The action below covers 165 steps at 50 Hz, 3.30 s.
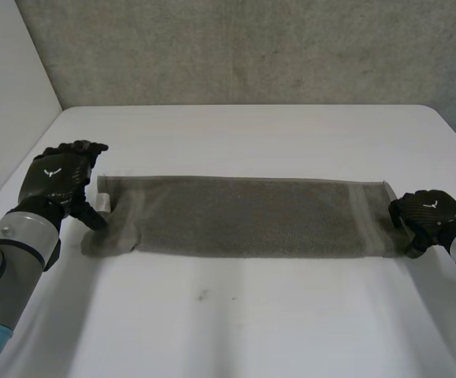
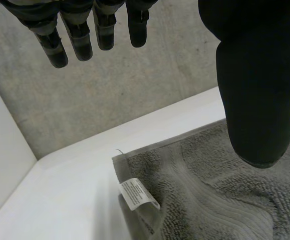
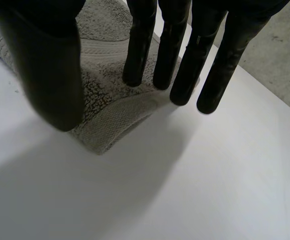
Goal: Fold the towel.
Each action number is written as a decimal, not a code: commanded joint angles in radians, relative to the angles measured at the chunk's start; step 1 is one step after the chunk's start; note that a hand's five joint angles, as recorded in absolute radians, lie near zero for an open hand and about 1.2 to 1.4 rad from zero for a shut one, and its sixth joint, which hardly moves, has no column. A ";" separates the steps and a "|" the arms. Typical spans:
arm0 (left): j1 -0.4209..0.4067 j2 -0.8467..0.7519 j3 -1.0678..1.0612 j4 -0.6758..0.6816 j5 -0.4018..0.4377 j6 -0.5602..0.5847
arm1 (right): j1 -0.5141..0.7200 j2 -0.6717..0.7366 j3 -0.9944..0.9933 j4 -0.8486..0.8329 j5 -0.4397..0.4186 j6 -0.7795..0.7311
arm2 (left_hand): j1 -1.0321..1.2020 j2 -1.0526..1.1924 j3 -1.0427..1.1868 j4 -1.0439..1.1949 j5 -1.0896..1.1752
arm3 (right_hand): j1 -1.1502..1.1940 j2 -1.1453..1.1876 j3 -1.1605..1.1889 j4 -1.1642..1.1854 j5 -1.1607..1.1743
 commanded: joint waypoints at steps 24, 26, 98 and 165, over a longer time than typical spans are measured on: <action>-0.016 0.006 0.035 -0.050 -0.021 0.023 | -0.192 0.017 -0.142 0.081 0.230 -0.307 | 0.001 0.009 0.009 0.008 -0.028 | 0.680 0.675 0.677 0.678 0.674; -0.018 0.029 0.092 -0.145 -0.023 0.039 | -0.200 0.010 -0.209 0.108 0.253 -0.353 | 0.001 0.009 0.009 0.008 -0.028 | 0.680 0.675 0.677 0.678 0.674; -0.343 -0.355 0.626 -0.484 -0.070 -0.040 | 0.408 -0.135 0.079 0.041 0.205 0.122 | 0.019 0.026 0.027 0.026 -0.010 | -0.542 -0.547 -0.544 -0.544 -0.548; -0.391 -0.436 0.614 -0.352 -0.015 -0.208 | 0.567 -0.166 -0.031 -0.045 0.136 0.473 | 0.007 0.014 0.015 0.014 -0.022 | -0.542 -0.547 -0.544 -0.544 -0.548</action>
